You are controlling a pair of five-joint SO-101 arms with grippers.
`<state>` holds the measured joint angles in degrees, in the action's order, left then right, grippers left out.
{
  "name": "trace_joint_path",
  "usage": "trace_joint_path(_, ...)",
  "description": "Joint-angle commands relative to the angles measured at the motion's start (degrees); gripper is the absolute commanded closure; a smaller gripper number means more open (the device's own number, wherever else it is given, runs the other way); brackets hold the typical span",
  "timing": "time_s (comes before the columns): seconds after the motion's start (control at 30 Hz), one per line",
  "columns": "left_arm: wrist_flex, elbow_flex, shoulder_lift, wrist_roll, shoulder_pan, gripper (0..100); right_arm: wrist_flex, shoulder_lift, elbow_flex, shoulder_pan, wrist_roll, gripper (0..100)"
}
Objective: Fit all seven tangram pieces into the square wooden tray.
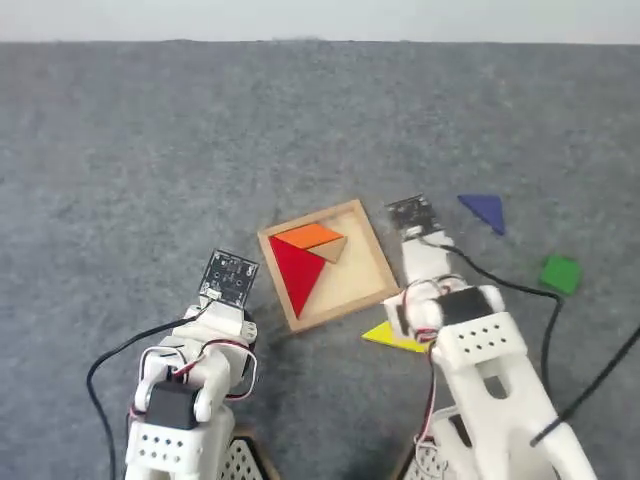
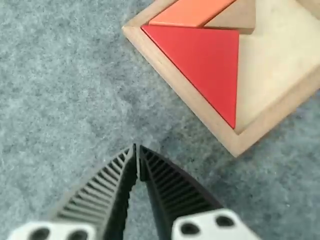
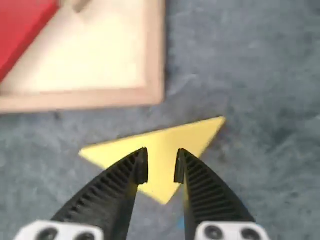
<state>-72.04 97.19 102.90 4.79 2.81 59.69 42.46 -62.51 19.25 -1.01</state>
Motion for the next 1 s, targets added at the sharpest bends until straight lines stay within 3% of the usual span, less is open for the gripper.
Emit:
trace_joint_path(0.0, -0.3, -0.7, 1.2, -0.3, -0.3, 99, -5.1, 2.2, 1.4, -4.4, -0.6, 90.2)
trace_joint_path(0.2, -0.3, -0.7, 1.2, -0.3, -0.3, 99, -4.2, -5.3, 7.7, -3.6, -0.1, 90.2)
trace_joint_path(0.47, -0.3, -0.7, 1.2, -0.3, -0.3, 99, -6.4, -25.8, 26.0, 7.9, 3.4, 89.7)
trace_joint_path(0.7, -0.3, -0.7, 1.2, -0.3, -0.3, 99, -6.7, -43.6, 35.9, 8.0, 3.2, 89.7)
trace_joint_path(0.97, -0.3, -0.7, 1.2, -0.3, -0.3, 99, -6.5, -49.6, 36.7, 3.6, 5.8, 90.5)
